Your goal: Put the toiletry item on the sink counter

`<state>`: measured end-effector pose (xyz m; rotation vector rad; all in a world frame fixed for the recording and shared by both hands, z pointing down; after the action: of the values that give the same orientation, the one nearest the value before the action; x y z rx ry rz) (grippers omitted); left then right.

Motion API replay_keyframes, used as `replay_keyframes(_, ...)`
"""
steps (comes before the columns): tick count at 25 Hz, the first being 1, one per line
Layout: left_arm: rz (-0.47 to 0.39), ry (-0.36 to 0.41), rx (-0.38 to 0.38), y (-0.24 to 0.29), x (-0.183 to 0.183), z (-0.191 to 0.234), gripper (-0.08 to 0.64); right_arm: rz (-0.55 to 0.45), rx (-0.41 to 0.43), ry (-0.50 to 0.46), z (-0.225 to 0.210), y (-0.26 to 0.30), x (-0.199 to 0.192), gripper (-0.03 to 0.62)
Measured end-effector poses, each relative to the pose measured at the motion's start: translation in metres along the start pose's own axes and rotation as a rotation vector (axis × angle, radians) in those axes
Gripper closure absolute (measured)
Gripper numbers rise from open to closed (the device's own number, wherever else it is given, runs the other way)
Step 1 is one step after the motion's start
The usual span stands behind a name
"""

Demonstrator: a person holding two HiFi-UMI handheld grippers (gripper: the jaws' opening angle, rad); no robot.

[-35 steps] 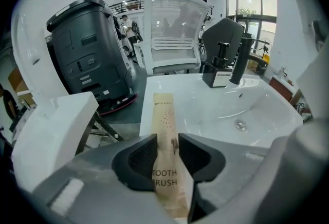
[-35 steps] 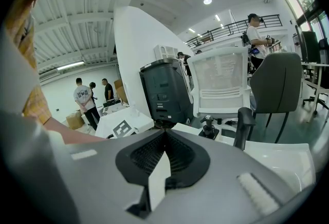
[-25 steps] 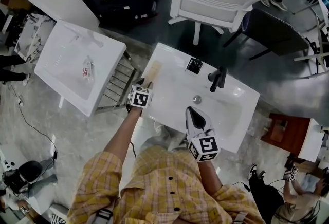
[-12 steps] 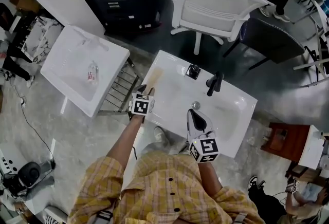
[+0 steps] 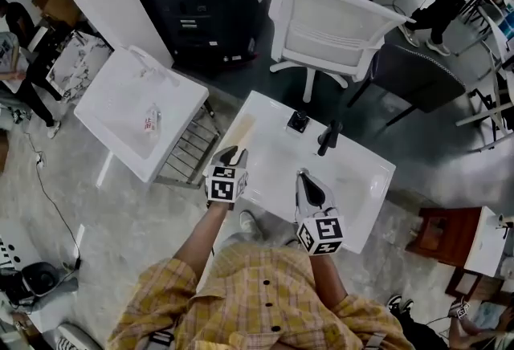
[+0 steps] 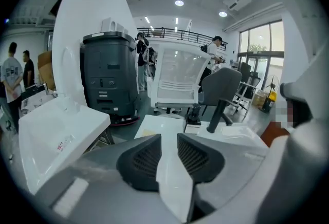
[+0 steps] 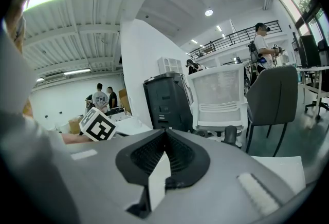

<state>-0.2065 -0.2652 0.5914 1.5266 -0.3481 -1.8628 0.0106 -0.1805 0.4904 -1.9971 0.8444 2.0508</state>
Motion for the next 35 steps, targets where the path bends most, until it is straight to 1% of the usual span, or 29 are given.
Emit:
replay_keyframes(2, -0.036, -0.004, -0.011, -0.014, 0.005, -0.014, 0.462, -0.010, -0.005, -0.002, -0.003, -0.007, 0.004, 0.591)
replay_keyframes(6, -0.111, -0.002, -0.028, -0.041, 0.014, -0.041, 0.521, -0.041, -0.009, -0.008, -0.008, -0.019, 0.012, 0.591)
replay_keyframes(10, -0.172, -0.004, -0.041, -0.066, 0.019, -0.064, 0.560, -0.068, -0.005, -0.010, -0.011, -0.031, 0.020, 0.591)
replay_keyframes(14, -0.224, 0.001, -0.058, -0.090, 0.021, -0.086, 0.560, -0.087, 0.009, -0.010, -0.010, -0.041, 0.026, 0.591)
replay_keyframes(18, -0.297, 0.018, -0.069, -0.112, 0.026, -0.110, 0.560, -0.110, 0.010, 0.003, -0.014, -0.052, 0.032, 0.591)
replay_keyframes(22, -0.368, 0.034, -0.074, -0.132, 0.025, -0.128, 0.560, -0.132, 0.005, -0.011, -0.016, -0.064, 0.040, 0.591)
replay_keyframes(27, -0.442, 0.034, -0.074, -0.150, 0.029, -0.142, 0.560, -0.158, 0.013, -0.026, -0.016, -0.074, 0.050, 0.591)
replay_keyframes(30, -0.481, 0.048, -0.073, -0.159, 0.034, -0.150, 0.560, -0.179, 0.018, -0.039, -0.017, -0.078, 0.058, 0.591)
replay_keyframes(35, -0.514, 0.049, -0.058, -0.170, 0.034, -0.155, 0.560, -0.203, 0.020, -0.053, -0.019, -0.083, 0.062, 0.592)
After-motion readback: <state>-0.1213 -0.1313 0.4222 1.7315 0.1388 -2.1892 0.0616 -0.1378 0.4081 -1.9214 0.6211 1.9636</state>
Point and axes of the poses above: the fingertips, and each gripper's own axes: y forward along the fingers, z to its left, x out of its top, the point moved 6 cm from there along -y, backward along the fingers, and after that the axes turned 10 degrees about -y, right-handed, at the moved point
